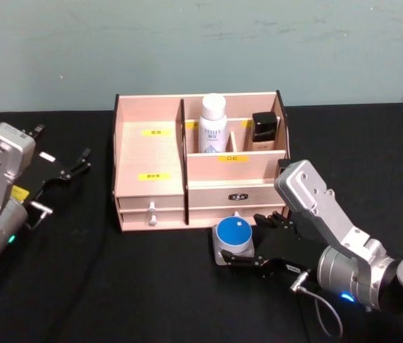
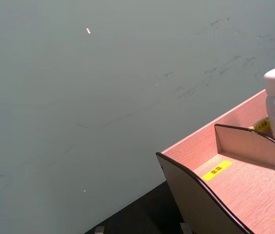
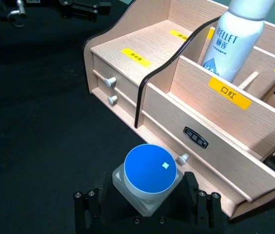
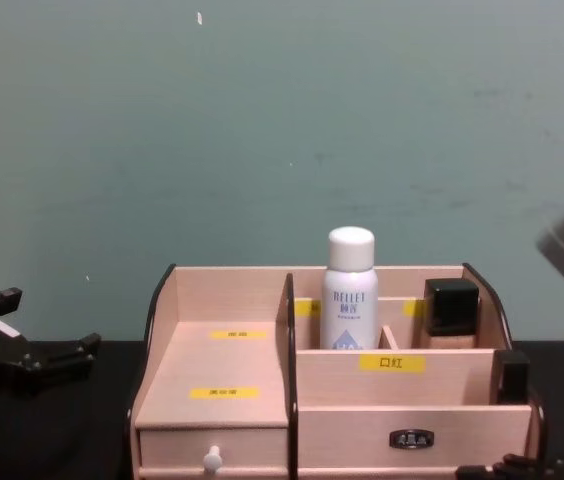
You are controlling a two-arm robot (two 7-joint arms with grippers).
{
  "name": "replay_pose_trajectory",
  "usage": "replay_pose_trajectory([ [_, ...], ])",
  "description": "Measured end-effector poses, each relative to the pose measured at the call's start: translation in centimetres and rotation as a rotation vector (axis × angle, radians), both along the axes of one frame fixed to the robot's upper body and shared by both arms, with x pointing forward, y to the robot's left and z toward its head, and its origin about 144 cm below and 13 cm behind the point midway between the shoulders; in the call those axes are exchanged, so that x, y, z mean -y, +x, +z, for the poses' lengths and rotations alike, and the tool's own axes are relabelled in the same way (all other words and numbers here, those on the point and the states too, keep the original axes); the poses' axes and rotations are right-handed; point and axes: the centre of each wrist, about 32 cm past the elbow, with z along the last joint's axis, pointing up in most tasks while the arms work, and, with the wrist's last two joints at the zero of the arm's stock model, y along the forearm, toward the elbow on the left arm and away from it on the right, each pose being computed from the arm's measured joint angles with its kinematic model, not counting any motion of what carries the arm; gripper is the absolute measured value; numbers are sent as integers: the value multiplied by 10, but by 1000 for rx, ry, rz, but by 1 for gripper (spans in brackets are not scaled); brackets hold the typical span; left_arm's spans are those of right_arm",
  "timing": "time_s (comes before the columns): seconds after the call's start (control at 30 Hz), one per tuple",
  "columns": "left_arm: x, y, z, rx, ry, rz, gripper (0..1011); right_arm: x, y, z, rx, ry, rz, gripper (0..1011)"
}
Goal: Pick up the facial cleanser and watermelon frost from the table and place them into the tiered storage box.
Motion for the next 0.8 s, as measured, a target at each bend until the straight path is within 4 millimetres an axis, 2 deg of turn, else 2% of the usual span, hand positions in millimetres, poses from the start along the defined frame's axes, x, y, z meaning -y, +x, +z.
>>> replay_pose_trajectory([
  [0.8,0,0,0,0,0,0,1001,-9,14,-9,9,-8,-11,1000],
])
